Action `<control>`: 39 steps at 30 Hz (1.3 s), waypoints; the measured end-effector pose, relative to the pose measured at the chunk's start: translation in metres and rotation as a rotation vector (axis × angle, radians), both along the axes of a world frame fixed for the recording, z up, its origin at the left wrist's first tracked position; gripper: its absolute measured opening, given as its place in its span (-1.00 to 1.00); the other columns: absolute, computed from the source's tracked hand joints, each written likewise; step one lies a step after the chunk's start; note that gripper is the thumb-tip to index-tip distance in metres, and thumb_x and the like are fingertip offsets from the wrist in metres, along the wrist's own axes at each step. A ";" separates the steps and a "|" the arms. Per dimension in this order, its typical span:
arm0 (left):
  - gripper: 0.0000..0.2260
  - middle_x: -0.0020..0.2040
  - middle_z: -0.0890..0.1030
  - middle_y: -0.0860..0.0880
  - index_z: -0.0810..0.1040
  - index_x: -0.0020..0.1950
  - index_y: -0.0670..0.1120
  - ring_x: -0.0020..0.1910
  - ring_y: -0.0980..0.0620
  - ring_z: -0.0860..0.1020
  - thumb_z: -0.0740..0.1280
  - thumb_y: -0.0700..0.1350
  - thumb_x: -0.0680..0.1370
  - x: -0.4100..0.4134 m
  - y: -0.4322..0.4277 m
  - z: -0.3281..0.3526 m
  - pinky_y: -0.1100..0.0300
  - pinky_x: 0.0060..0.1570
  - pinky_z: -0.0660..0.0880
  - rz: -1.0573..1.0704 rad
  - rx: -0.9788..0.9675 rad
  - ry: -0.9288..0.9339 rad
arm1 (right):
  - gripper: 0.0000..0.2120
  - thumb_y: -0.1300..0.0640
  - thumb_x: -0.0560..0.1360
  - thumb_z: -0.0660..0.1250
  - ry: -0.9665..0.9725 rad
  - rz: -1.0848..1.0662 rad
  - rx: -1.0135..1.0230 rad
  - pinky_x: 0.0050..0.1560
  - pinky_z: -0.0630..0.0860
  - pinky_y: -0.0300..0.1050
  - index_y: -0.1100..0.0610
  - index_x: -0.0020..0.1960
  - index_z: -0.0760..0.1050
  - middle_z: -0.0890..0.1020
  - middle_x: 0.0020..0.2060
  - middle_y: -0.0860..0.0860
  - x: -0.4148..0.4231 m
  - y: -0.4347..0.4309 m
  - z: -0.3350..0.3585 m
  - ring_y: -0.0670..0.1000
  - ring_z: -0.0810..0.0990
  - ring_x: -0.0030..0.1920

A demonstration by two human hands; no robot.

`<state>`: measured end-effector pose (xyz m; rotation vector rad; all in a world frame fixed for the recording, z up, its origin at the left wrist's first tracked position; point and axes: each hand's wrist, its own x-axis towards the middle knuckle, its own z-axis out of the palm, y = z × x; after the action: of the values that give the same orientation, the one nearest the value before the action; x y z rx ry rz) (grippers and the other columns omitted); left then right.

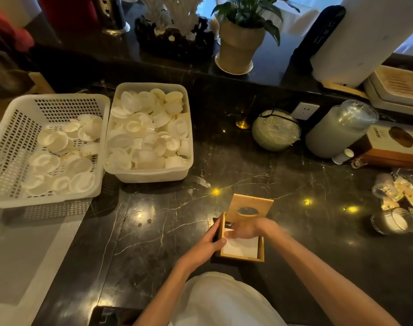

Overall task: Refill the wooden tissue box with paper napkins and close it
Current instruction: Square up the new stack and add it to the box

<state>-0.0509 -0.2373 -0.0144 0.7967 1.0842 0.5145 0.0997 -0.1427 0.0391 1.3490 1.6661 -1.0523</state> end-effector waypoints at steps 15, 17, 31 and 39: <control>-0.37 0.58 0.17 0.06 -0.05 0.56 0.31 0.54 -0.04 0.21 0.23 -0.03 0.63 0.007 0.000 -0.007 -0.16 0.50 0.21 -0.003 -0.011 0.047 | -0.54 0.17 0.58 0.26 -0.132 0.210 0.183 0.29 0.44 0.00 0.10 0.47 0.34 0.50 0.35 0.10 0.002 -0.017 -0.007 0.14 0.48 0.32; -0.37 0.59 0.17 0.07 -0.04 0.56 0.32 0.54 -0.04 0.19 0.24 -0.01 0.62 0.008 0.000 -0.006 -0.17 0.50 0.20 -0.008 -0.005 0.058 | -0.50 0.25 0.56 0.24 -0.145 0.217 0.176 0.29 0.43 -0.01 0.10 0.49 0.32 0.49 0.36 0.11 0.001 -0.016 -0.004 0.14 0.47 0.34; -0.58 0.50 0.26 -0.05 0.13 0.29 0.24 0.43 0.01 0.36 0.25 -0.15 0.63 0.005 -0.011 0.009 -0.05 0.38 0.42 0.043 0.148 0.178 | -0.42 0.19 0.58 0.27 0.157 -0.084 0.296 0.35 0.41 0.01 -0.06 0.54 0.20 0.40 0.46 0.04 0.016 -0.045 0.008 0.10 0.42 0.41; -0.62 0.43 0.28 -0.07 0.16 0.42 0.07 0.18 -0.01 0.46 0.15 -0.16 0.64 0.020 0.006 0.027 0.14 0.09 0.48 -0.332 0.467 0.669 | -0.72 0.19 0.54 0.33 0.344 -0.265 0.801 0.21 0.47 -0.14 0.02 0.23 0.59 0.55 0.25 -0.04 0.055 -0.066 0.008 0.00 0.48 0.26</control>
<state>-0.0305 -0.2310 0.0128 1.6047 1.4196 0.2112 0.1550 -0.2086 0.0475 2.0181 2.3587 -0.8060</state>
